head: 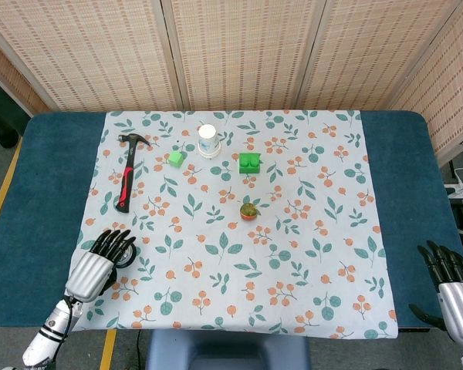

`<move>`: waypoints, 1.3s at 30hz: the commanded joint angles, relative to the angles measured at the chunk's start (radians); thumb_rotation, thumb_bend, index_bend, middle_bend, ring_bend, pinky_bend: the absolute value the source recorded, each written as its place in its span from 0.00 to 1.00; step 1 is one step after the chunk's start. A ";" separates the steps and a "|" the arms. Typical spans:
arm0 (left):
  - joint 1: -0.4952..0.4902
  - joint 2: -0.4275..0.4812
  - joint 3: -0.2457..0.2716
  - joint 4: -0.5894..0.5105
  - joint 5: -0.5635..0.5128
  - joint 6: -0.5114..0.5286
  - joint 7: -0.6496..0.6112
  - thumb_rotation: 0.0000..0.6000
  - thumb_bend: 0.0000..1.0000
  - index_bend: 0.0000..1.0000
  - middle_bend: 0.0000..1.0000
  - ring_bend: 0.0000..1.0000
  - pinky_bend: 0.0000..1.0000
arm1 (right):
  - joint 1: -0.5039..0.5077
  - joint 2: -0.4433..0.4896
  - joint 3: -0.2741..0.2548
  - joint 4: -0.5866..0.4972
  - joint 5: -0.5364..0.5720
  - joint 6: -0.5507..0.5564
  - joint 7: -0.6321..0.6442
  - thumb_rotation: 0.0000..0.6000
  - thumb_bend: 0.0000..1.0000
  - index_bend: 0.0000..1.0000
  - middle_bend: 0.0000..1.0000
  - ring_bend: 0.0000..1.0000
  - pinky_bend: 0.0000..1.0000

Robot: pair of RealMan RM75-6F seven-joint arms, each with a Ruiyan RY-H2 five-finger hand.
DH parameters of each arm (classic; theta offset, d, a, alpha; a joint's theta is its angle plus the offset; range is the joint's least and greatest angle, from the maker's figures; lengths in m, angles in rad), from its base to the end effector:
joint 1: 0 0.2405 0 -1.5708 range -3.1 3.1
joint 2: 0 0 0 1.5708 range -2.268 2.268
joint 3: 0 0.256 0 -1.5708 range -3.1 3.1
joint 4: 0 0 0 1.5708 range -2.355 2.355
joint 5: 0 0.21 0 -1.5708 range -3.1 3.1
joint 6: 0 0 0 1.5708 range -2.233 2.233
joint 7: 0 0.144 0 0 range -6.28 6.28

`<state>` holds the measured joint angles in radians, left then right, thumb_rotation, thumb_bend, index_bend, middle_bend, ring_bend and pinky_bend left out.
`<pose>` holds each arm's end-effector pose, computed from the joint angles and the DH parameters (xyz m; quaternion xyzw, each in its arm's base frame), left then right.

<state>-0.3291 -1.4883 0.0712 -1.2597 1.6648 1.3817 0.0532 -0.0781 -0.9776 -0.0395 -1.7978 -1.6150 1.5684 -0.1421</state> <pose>-0.2765 0.2256 0.0282 -0.7392 -0.3041 -0.3994 0.4490 -0.2944 -0.1131 0.1804 0.6134 -0.3861 0.3315 0.6039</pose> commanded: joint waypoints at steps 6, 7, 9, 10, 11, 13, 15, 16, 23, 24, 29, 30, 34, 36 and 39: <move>0.008 0.013 -0.007 -0.019 0.005 0.016 0.021 1.00 1.00 0.00 0.00 0.00 0.09 | 0.006 0.009 0.000 0.002 -0.005 -0.008 0.016 1.00 0.02 0.00 0.00 0.00 0.08; 0.007 0.012 -0.008 -0.016 0.005 0.014 0.022 1.00 1.00 0.00 0.00 0.00 0.09 | 0.006 0.007 0.001 0.004 -0.005 -0.005 0.017 1.00 0.02 0.00 0.00 0.00 0.08; 0.006 0.004 -0.010 -0.007 0.002 0.007 0.025 1.00 1.00 0.00 0.00 0.00 0.09 | 0.005 0.005 0.001 0.005 -0.004 -0.005 0.016 1.00 0.02 0.00 0.00 0.00 0.08; 0.003 -0.004 -0.012 0.003 -0.002 -0.001 0.023 1.00 1.00 0.00 0.00 0.00 0.09 | 0.006 0.004 0.000 0.005 -0.005 -0.008 0.015 1.00 0.02 0.00 0.00 0.00 0.08; 0.000 -0.012 -0.014 0.013 -0.008 -0.012 0.022 1.00 1.00 0.00 0.00 0.00 0.09 | 0.006 0.004 -0.002 0.005 -0.008 -0.010 0.014 1.00 0.02 0.00 0.00 0.00 0.08; -0.003 -0.019 -0.017 0.024 -0.014 -0.022 0.020 1.00 1.00 0.00 0.00 0.00 0.09 | 0.007 0.004 -0.003 0.006 -0.010 -0.011 0.013 1.00 0.02 0.00 0.00 0.00 0.08; -0.008 -0.030 -0.021 0.042 -0.027 -0.044 0.020 1.00 1.00 0.00 0.00 0.00 0.08 | 0.008 0.005 -0.005 0.008 -0.011 -0.016 0.012 1.00 0.02 0.00 0.00 0.00 0.08; -0.024 -0.057 -0.031 0.086 -0.062 -0.103 0.013 1.00 1.00 0.00 0.00 0.00 0.08 | 0.012 0.010 -0.008 0.007 -0.013 -0.024 0.015 1.00 0.02 0.00 0.00 0.00 0.08; -0.038 -0.153 -0.040 0.230 -0.127 -0.206 -0.063 1.00 1.00 0.00 0.00 0.00 0.08 | 0.014 0.012 -0.004 0.007 -0.010 -0.023 0.020 1.00 0.02 0.00 0.00 0.00 0.08; -0.037 -0.162 -0.039 0.245 -0.132 -0.215 -0.070 1.00 1.00 0.00 0.00 0.00 0.08 | 0.014 0.013 -0.005 0.006 -0.010 -0.025 0.019 1.00 0.02 0.00 0.00 0.00 0.08; -0.032 -0.200 -0.031 0.300 -0.147 -0.244 -0.096 1.00 1.00 0.00 0.00 0.00 0.08 | 0.011 0.012 -0.008 0.005 -0.017 -0.019 0.016 1.00 0.02 0.00 0.00 0.00 0.08; -0.031 -0.204 -0.031 0.304 -0.146 -0.243 -0.100 1.00 1.00 0.00 0.00 0.00 0.08 | 0.011 0.011 -0.006 0.005 -0.016 -0.017 0.016 1.00 0.02 0.00 0.00 0.00 0.08; -0.030 -0.205 -0.031 0.304 -0.133 -0.216 -0.104 1.00 1.00 0.00 0.00 0.00 0.08 | 0.012 0.009 -0.005 0.003 -0.011 -0.021 0.012 1.00 0.02 0.00 0.00 0.00 0.08; -0.027 -0.198 -0.033 0.285 -0.121 -0.185 -0.099 1.00 1.00 0.00 0.00 0.00 0.08 | 0.014 0.010 -0.005 0.002 -0.011 -0.023 0.011 1.00 0.02 0.00 0.00 0.00 0.08; -0.018 -0.167 -0.035 0.224 -0.080 -0.098 -0.080 1.00 1.00 0.00 0.00 0.00 0.08 | 0.017 0.010 -0.001 0.000 -0.004 -0.028 0.013 1.00 0.02 0.00 0.00 0.00 0.08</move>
<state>-0.3542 -1.6776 0.0383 -0.9934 1.5545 1.2274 -0.0411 -0.0619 -0.9678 -0.0418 -1.7974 -1.6201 1.5411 -0.1298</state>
